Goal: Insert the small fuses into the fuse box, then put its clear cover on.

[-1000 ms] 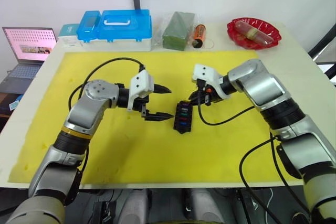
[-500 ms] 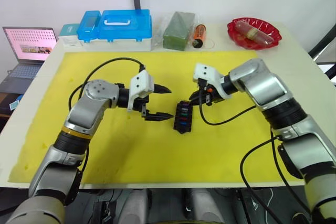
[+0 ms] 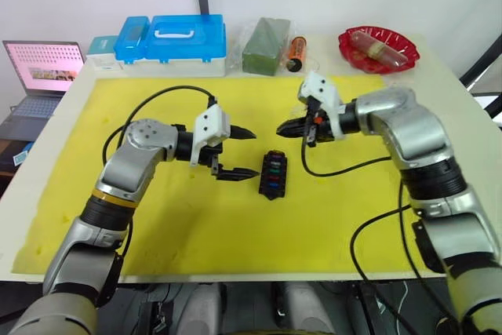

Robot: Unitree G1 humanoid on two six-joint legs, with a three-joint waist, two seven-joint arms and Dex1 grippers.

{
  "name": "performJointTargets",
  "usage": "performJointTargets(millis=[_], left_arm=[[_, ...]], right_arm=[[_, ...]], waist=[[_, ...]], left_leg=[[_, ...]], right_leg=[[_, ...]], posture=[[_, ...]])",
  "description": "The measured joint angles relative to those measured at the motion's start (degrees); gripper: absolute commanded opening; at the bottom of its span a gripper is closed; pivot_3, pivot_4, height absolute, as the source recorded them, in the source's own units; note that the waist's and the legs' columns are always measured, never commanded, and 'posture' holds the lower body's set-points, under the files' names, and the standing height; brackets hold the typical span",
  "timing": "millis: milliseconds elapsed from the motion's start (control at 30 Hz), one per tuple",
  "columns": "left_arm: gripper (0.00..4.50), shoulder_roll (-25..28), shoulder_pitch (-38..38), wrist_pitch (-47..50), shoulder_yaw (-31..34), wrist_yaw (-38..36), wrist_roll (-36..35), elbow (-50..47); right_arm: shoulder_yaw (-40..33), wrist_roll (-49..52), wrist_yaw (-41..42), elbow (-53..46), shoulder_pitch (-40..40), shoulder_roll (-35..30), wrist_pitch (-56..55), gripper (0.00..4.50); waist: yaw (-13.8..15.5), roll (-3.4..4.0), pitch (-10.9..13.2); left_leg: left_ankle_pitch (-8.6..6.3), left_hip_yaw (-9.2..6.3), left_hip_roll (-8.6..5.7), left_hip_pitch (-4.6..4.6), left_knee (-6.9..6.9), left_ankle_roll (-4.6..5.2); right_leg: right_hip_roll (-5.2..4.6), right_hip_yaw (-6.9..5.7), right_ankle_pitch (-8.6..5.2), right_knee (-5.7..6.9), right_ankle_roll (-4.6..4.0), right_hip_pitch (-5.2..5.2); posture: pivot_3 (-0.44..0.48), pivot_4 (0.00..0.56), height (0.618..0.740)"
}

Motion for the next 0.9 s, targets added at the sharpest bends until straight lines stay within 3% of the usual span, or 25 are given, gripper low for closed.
performJointTargets(millis=[367,900], left_arm=[[4.5,0.1,0.0,0.1,0.0,-0.1,0.0,0.0],[4.5,0.3,0.0,0.3,0.0,-0.1,0.0,-0.4]], right_arm=[[-6.3,5.5,-10.4,-7.0,12.8,5.1,1.2,0.06],[-6.3,7.6,-13.2,-3.8,14.1,6.2,-1.6,0.06]], waist=[[0.0,0.0,0.0],[-0.1,0.0,0.0]], left_leg=[[0.0,0.0,-0.01,0.0,0.0,0.0],[0.0,0.0,-0.01,0.02,0.01,0.0]], right_leg=[[0.0,0.01,0.0,0.03,0.0,0.0],[0.01,0.01,0.0,0.03,0.0,0.01]], posture=[[0.0,0.15,0.74],[0.0,0.15,0.74]])
